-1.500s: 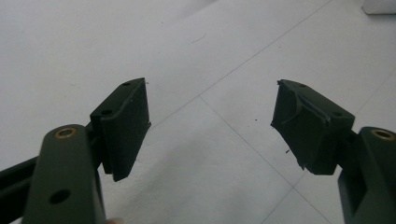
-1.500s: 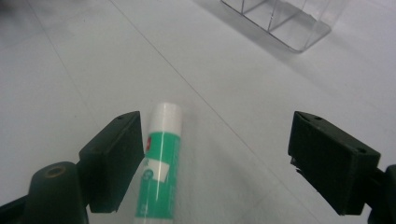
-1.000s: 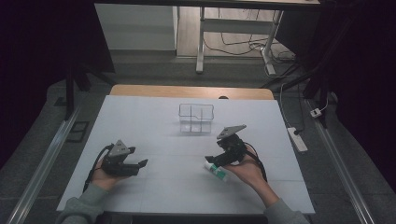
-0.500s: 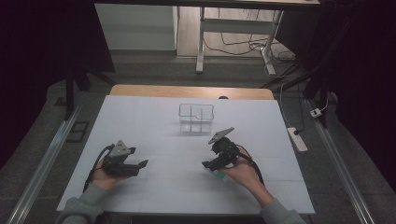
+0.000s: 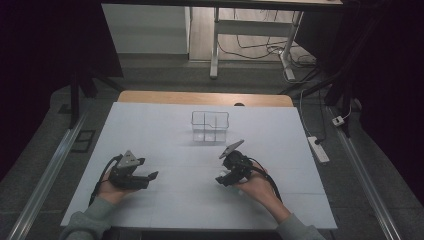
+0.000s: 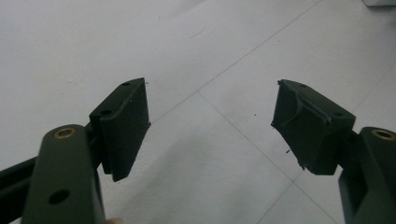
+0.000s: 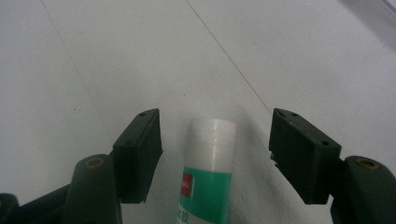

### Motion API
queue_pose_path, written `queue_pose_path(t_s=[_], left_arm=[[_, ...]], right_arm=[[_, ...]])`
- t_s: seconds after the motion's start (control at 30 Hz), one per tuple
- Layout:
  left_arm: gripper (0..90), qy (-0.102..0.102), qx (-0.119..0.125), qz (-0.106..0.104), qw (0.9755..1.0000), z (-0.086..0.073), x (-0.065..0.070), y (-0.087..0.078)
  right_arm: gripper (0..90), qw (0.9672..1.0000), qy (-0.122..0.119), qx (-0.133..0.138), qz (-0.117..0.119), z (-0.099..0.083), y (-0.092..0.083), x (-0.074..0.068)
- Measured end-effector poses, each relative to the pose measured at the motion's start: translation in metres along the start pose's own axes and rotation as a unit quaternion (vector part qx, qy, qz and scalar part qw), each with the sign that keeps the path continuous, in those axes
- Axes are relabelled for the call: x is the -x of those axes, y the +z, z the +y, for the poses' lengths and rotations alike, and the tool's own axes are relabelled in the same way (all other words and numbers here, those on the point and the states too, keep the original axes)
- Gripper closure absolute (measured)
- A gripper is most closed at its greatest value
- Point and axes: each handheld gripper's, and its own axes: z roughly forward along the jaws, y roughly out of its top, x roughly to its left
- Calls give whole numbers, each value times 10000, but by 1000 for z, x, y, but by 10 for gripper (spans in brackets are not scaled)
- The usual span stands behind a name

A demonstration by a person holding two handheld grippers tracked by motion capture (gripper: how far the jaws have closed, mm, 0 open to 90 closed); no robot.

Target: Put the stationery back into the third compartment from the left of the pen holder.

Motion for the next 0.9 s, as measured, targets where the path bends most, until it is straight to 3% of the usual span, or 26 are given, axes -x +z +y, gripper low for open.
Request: queue_pose_path(t_s=[0.43,0.6,0.9], left_arm=[[262,13,-13,16,10000,0,0,0],[262,18,-26,15,10000,0,0,1],[263,25,-20,16,10000,0,0,0]], right_arm=[[561,9995,-93,-284,111,-1,5,-2],[600,9993,-163,-346,-15,-2,7,-1],[635,9996,54,-285,9,-3,7,-1]])
